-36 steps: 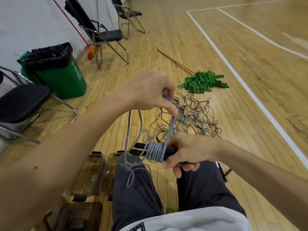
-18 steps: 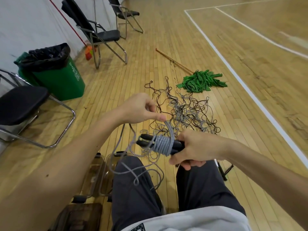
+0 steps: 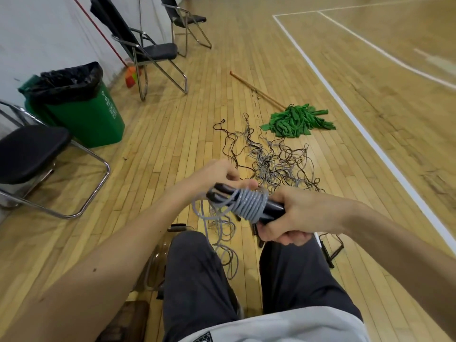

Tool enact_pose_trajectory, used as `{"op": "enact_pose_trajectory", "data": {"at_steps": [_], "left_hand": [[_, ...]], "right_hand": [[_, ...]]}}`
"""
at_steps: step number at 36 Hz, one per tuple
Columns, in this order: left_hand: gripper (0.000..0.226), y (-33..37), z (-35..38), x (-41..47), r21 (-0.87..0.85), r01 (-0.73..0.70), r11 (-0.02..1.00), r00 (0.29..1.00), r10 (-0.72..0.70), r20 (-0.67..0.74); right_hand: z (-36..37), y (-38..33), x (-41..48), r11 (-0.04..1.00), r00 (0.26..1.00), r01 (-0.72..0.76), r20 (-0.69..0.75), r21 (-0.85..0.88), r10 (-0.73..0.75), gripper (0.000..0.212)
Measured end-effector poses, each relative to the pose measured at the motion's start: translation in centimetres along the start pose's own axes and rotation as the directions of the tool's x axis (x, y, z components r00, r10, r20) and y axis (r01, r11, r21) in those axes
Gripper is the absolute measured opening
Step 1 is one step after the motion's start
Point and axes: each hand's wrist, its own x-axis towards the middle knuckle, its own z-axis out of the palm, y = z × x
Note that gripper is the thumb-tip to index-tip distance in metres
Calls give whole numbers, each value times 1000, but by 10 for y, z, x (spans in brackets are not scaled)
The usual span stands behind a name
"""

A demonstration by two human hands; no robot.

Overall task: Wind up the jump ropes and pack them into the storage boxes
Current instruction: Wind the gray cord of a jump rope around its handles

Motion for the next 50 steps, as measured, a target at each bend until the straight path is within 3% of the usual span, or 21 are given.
{"op": "enact_pose_trajectory", "data": {"at_steps": [1,2,3,4,5,6,7,9,12,18,26,33,38,45,50], "left_hand": [[43,-25,4,12,-71,68,995,992,-60,112],[32,-29,9,16,-229,54,972,981,-9,194],[30,-19,13,11,-426,-35,904,965,141,220],[25,-3,11,0,-600,5,800,946,190,261],[25,13,13,-14,-532,4,847,960,145,238],[29,12,20,-20,-298,-103,949,948,184,260],[34,31,24,-28,-364,14,931,973,71,218],[50,40,29,-33,-367,-11,930,997,38,68],[72,36,30,-39,-319,-1,948,998,20,57],[73,28,36,-44,-331,-11,943,998,31,54],[57,30,36,-53,-324,6,946,998,13,58],[24,36,35,-57,-96,28,995,993,-17,117],[31,53,23,-66,154,-60,986,998,59,16],[35,81,3,-75,470,-142,871,975,205,-86],[43,96,-8,-79,682,-213,700,923,372,-94]], "right_hand": [[0,1,1,998,999,33,-3,46,-33,17],[1,3,3,994,998,64,-12,94,-63,19],[2,5,4,985,996,91,-29,144,-88,20],[2,6,6,974,993,115,-49,195,-107,20],[2,7,7,960,990,134,-71,244,-120,18],[2,8,9,944,988,150,-92,295,-128,15],[0,10,11,923,985,163,-109,348,-133,14],[-4,15,14,877,981,183,-136,444,-136,10],[-12,23,17,842,978,189,-173,505,-116,4],[-18,39,23,840,961,150,-276,522,0,12],[-31,61,37,836,917,50,-356,546,178,9],[-44,81,48,849,812,51,-517,526,271,5],[-45,95,46,870,792,-14,-525,493,311,4],[-36,92,50,892,817,-61,-491,448,303,5],[-29,86,53,898,839,-51,-469,436,276,6]]}}
